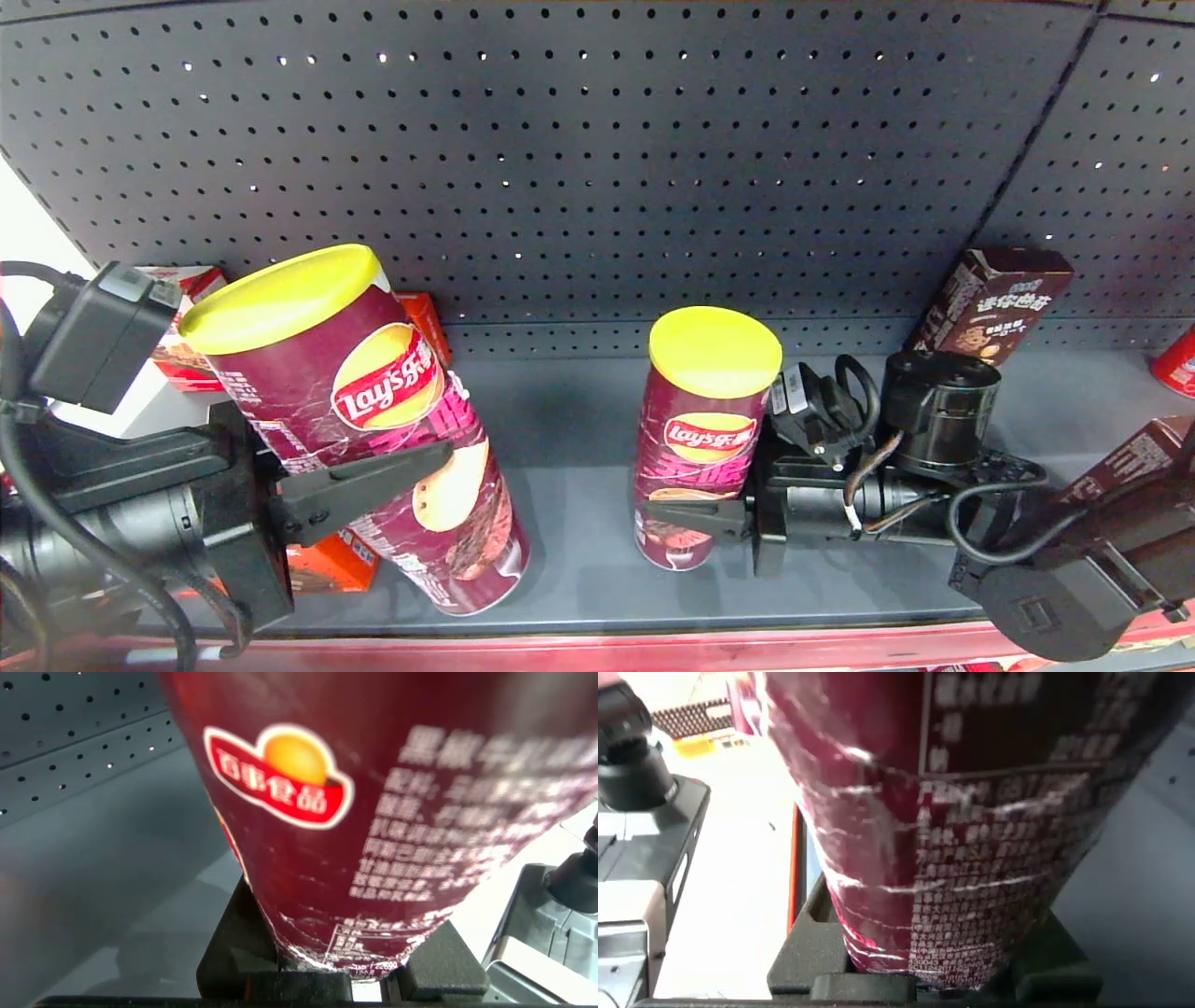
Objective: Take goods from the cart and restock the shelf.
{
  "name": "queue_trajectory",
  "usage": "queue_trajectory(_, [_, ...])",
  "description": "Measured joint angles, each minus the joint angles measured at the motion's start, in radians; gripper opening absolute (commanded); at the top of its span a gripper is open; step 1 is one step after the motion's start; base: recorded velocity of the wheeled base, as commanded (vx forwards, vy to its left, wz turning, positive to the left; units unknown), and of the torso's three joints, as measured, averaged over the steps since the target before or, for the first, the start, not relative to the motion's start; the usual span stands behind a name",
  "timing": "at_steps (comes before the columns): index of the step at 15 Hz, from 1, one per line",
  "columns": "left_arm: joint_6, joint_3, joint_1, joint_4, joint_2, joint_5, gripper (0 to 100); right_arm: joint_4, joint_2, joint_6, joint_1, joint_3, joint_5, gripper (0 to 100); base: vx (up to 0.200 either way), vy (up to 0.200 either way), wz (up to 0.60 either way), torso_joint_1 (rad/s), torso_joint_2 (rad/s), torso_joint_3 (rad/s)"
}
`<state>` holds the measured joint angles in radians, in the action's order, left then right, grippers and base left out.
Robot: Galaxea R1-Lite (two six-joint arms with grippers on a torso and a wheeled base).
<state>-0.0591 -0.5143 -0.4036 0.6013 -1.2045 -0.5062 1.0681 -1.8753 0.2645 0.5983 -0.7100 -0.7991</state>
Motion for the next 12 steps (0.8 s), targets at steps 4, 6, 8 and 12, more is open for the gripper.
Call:
queue_trajectory(4, [0.0,0.0,0.001,0.0,0.0,0.0,0,0.01,-0.032,0.001,0.004,-0.007,-0.019,0,0.0,0.0,0.0,0.0,0.0,0.0])
queue_trajectory(6, [0.0,0.0,0.001,0.0,0.0,0.0,0,0.016,-0.047,0.001,0.006,-0.01,-0.02,0,0.0,0.0,0.0,0.0,0.0,0.0])
queue_trajectory(8, [0.0,0.001,0.001,0.0,0.0,0.0,0,0.017,-0.053,0.001,0.013,-0.01,-0.02,100,0.0,0.0,0.0,0.0,0.0,0.0])
queue_trajectory(12, [0.0,0.002,0.002,0.0,0.0,0.0,0,0.014,-0.052,0.002,0.026,0.002,-0.013,100,0.0,0.0,0.0,0.0,0.0,0.0])
